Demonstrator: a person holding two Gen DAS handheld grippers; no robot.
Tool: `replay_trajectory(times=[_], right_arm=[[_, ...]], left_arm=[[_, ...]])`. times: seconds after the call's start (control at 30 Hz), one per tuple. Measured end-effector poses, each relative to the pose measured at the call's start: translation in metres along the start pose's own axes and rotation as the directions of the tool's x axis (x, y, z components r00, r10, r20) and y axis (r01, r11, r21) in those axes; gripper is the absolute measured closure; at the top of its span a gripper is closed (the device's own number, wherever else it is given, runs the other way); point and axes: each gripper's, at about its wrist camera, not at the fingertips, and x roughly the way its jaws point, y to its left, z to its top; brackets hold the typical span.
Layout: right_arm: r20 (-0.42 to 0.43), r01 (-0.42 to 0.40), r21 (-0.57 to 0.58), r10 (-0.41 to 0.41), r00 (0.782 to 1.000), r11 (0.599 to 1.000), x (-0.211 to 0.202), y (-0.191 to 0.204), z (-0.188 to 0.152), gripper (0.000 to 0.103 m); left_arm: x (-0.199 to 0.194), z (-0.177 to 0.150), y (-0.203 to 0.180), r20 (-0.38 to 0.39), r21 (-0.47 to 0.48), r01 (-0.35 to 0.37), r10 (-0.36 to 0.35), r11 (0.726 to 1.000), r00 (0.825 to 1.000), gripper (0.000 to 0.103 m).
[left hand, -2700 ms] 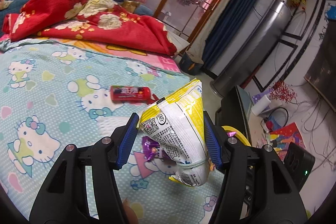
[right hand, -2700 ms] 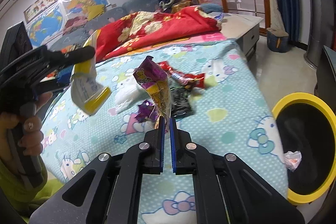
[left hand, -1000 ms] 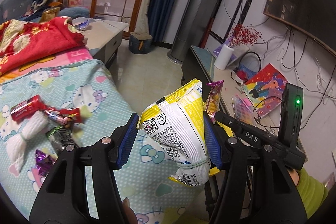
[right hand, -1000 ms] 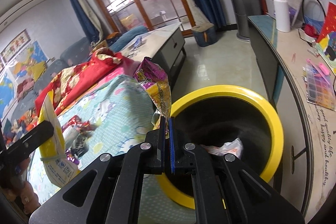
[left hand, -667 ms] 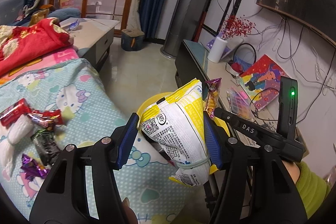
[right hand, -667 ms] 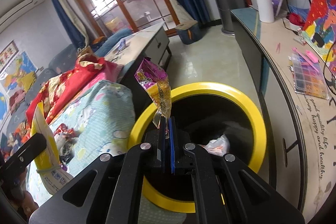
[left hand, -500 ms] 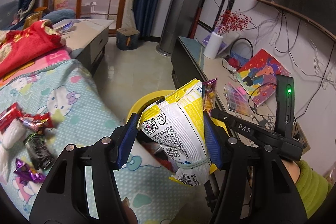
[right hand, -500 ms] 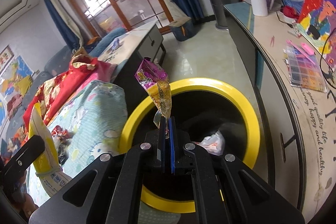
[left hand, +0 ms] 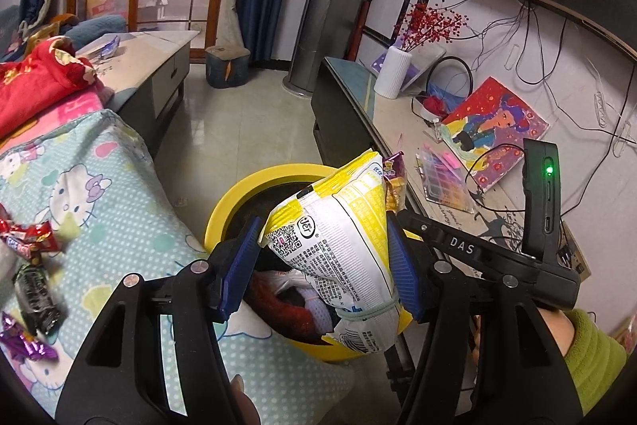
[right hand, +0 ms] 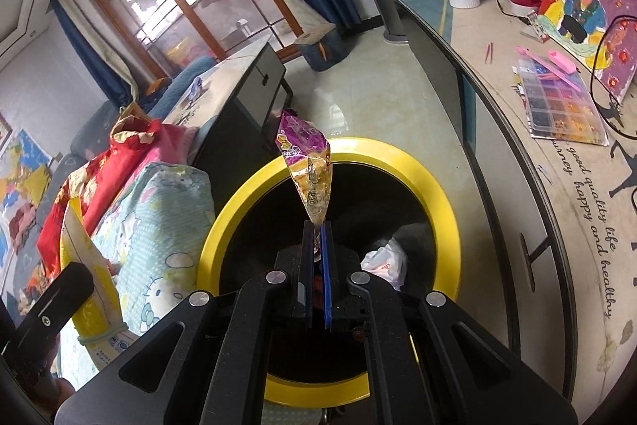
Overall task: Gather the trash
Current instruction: 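Carry both items over the yellow bin and open both tools to drop them, then move both tools back over the remaining trash on the bed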
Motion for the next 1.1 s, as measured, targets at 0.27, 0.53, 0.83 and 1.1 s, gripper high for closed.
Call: replay_trajectory(times=[0.27,0.53,0.83,1.1], right_arm=[[0.003,0.014,0.027,-0.014,1.000,1.000,0.000,-0.004,0.000,0.055],[0.033,0.022,-0.024,-0.021,0.999,0.999,-0.006,0.011,0.000,0.054],[0.056,0.011,-0.117,-0.004,0.998,0.993,-0.014,0.044,-0.004,0.052],[0.060,-0.023,-0.201,0.036,0.998,0.979,-0.020,0.076,-0.012,0.052]], left_arm=[[-0.003,0.000,0.012,0.018,-0.051,-0.012,0.013,0.999,1.000,0.011],[-0.021,-0.007,0.035,0.025,-0.115,-0.055,0.058,0.992,0.998,0.011],[-0.049,-0.012,0.056,0.068,-0.145,-0.101,0.112,0.984,0.991,0.011],[-0.075,-0.016,0.072,0.116,-0.154,-0.165,0.183,0.974,0.976,0.011]])
